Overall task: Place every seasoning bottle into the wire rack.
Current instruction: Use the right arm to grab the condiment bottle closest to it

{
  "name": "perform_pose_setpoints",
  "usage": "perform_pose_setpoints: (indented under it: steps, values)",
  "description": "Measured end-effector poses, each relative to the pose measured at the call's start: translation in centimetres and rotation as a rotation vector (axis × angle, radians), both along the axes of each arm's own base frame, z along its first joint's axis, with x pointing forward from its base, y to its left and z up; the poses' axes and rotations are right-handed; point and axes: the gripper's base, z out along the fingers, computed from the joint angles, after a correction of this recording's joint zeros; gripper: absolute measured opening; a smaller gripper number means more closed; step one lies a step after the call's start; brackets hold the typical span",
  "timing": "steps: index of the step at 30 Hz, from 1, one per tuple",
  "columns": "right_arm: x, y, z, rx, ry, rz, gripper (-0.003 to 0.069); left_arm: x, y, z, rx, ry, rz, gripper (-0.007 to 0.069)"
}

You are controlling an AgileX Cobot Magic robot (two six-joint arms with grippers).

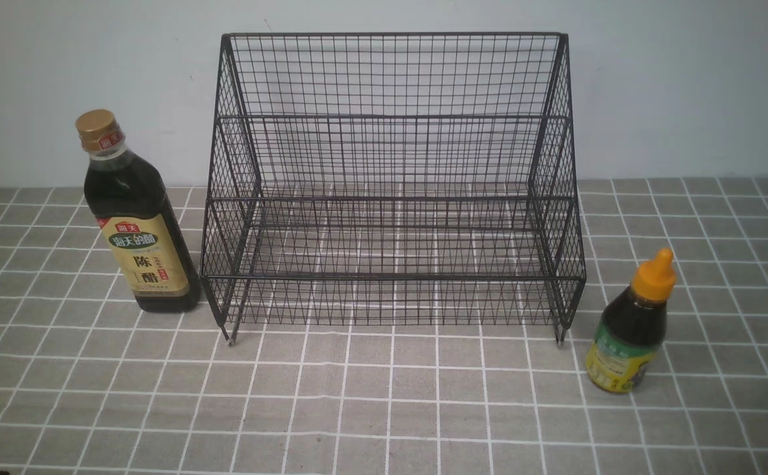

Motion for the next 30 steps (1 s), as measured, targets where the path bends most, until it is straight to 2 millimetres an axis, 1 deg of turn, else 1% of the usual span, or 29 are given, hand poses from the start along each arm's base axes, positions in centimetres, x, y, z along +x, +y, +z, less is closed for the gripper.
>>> perform_pose_setpoints:
  steps: [22, 24, 26, 27, 30]
  values:
    - [0.0, 0.0, 0.1, -0.015, -0.015, 0.000, -0.0013, 0.0, 0.0, 0.0, 0.000, 0.000, 0.000, -0.0007]
    - [0.1, 0.1, 0.3, 0.053, -0.061, 0.000, -0.0013, 0.0, 0.0, 0.0, 0.000, 0.000, 0.000, -0.0007]
    - [0.2, 0.2, 1.0, 0.191, -0.138, -0.003, -0.0013, 0.0, 0.0, 0.0, 0.000, 0.000, 0.000, -0.0007]
    - [0.2, 0.3, 1.4, 0.292, -0.187, -0.007, -0.0013, 0.0, 0.0, 0.0, 0.000, 0.000, 0.000, -0.0007]
    - [0.2, 0.1, 2.4, 0.467, -0.298, -0.016, -0.0013, 0.0, 0.0, 0.0, 0.000, 0.000, 0.000, -0.0007]
